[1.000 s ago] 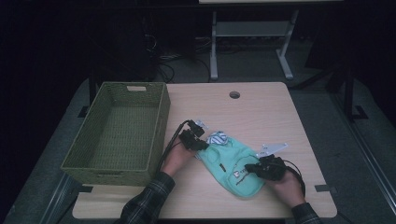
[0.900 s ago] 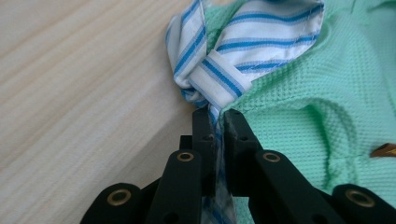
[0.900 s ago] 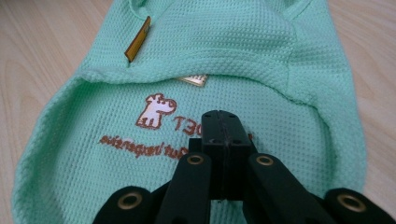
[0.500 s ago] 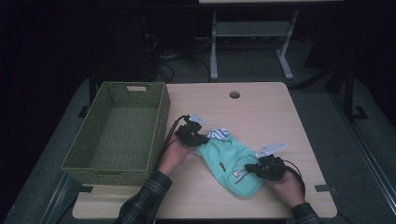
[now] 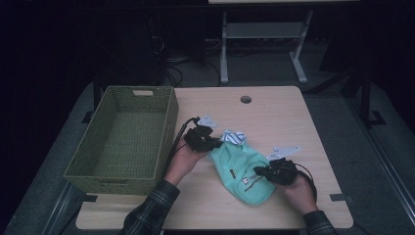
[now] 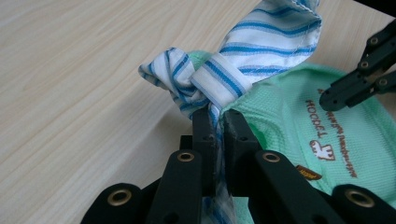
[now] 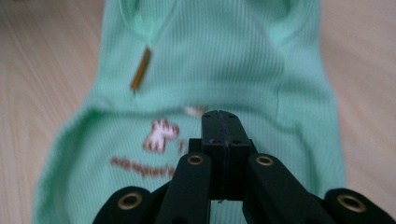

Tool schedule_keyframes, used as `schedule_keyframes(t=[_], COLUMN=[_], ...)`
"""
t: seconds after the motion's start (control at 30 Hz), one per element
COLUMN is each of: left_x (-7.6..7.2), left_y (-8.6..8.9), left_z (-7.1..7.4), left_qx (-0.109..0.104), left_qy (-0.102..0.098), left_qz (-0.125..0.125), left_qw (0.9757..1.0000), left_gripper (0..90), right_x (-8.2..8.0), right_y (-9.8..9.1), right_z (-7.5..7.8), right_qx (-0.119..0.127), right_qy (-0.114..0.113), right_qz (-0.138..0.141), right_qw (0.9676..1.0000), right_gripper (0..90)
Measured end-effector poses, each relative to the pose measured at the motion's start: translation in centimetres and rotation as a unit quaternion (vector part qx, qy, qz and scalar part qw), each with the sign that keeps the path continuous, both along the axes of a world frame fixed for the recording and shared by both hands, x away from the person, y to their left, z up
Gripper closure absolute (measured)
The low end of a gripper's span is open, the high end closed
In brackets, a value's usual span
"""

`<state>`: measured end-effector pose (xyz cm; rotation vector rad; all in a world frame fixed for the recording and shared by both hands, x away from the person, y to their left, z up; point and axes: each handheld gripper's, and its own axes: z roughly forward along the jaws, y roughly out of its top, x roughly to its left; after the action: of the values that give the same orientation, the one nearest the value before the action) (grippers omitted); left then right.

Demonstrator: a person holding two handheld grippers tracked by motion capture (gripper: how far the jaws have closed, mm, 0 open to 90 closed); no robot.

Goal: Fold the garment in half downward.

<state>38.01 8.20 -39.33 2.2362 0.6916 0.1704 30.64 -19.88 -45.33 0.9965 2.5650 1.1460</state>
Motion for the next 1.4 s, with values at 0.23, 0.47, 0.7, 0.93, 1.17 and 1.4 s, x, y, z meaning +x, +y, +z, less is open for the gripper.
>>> schedule_keyframes(t=[0.23,0.47,0.7,0.93,1.17,1.4], left_x=[-0.1,-0.5,-0.8,-0.7,-0.7,-1.0], left_y=[0.1,-0.2,-0.5,0.2,0.4,-0.1], left_z=[0.3,0.7,1.1,1.4,1.4,1.3], left_qx=[0.001,-0.006,-0.01,-0.004,0.001,0.005], left_qy=[-0.004,-0.003,-0.01,-0.02,-0.021,-0.022], left_qz=[-0.005,-0.013,-0.02,-0.01,-0.007,-0.013], left_qw=[1.0,0.9999,0.9997,0.9997,0.9997,0.9996], left_gripper=[84.3,84.3,84.4,84.4,84.4,84.4], right_x=[2.0,3.9,5.5,5.3,3.7,1.0], right_y=[1.8,3.1,4.9,4.5,1.5,-1.3], right_z=[0.4,-0.8,-2.3,-1.8,-0.8,-0.3], right_qx=[0.037,0.042,0.032,0.041,0.032,0.012], right_qy=[-0.012,-0.002,0.01,0.004,-0.002,0.0], right_qz=[0.006,0.003,-0.001,-0.001,-0.012,-0.016], right_qw=[0.9992,0.9991,0.9994,0.9992,0.9994,0.9998], right_gripper=[89.7,89.8,89.8,89.8,89.7,89.7])
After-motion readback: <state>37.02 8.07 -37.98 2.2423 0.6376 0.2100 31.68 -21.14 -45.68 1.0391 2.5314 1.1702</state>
